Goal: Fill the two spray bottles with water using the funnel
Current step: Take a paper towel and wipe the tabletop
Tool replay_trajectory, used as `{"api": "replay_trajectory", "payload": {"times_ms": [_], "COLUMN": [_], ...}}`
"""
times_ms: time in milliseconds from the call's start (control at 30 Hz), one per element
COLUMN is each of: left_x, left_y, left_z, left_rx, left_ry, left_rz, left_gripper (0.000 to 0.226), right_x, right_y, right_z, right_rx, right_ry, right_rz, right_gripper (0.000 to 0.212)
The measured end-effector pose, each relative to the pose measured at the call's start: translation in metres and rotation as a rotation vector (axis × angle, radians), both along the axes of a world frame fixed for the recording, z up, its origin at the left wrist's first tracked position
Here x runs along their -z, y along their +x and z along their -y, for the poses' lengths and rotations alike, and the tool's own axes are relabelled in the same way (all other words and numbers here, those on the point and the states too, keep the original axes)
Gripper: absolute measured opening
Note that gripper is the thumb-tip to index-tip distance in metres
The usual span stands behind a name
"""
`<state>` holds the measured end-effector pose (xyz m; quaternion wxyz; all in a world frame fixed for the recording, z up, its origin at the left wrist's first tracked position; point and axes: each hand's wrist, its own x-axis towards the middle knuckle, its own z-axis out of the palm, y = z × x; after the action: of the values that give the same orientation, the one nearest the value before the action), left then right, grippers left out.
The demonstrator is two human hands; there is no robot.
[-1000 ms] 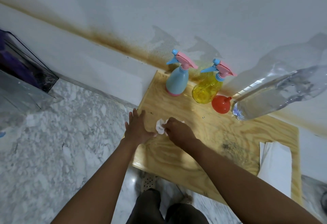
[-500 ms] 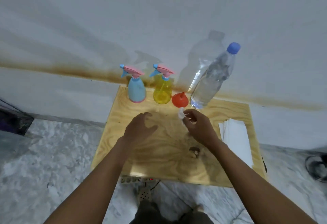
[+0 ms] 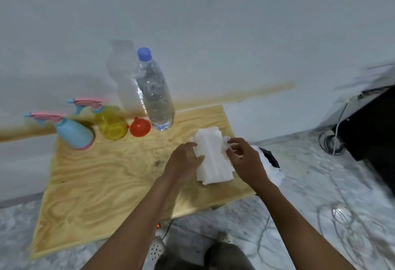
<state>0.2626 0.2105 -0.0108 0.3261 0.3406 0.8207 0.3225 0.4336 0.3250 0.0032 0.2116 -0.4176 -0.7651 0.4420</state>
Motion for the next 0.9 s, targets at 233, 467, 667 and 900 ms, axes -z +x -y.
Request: {"api": "replay_trajectory", "payload": {"times_ms": [233, 467, 667, 900], "left_x": [0.043, 0.091, 0.103, 0.101], "left_y": [0.05, 0.06, 0.063, 0.064], "left_z": [-0.076, -0.124, -0.129, -0.137], "left_rx": [0.105, 0.185, 0.166, 0.131], "left_ry": [-0.149, -0.407, -0.399, -0.422], "left_rz": [-0.154, -0.386, -0.484, -0.457], "left_gripper": [0.072, 0.083, 0.073, 0.067], "right_x": [0.035, 0.079, 0.12, 0.164], "right_y": [0.062, 0.125, 0.156, 0.148], "right_z": [-0.046, -0.083, -0.141, -0.222], "right_rx": [0.142, 0.208, 0.203, 0.242], "right_ry": [-0.051, -0.087, -0.09, -0.062], "right_rz": [0.014, 0.12, 0.307, 0.518], "right_gripper": [0.019, 0.02, 0.022, 0.029]}}
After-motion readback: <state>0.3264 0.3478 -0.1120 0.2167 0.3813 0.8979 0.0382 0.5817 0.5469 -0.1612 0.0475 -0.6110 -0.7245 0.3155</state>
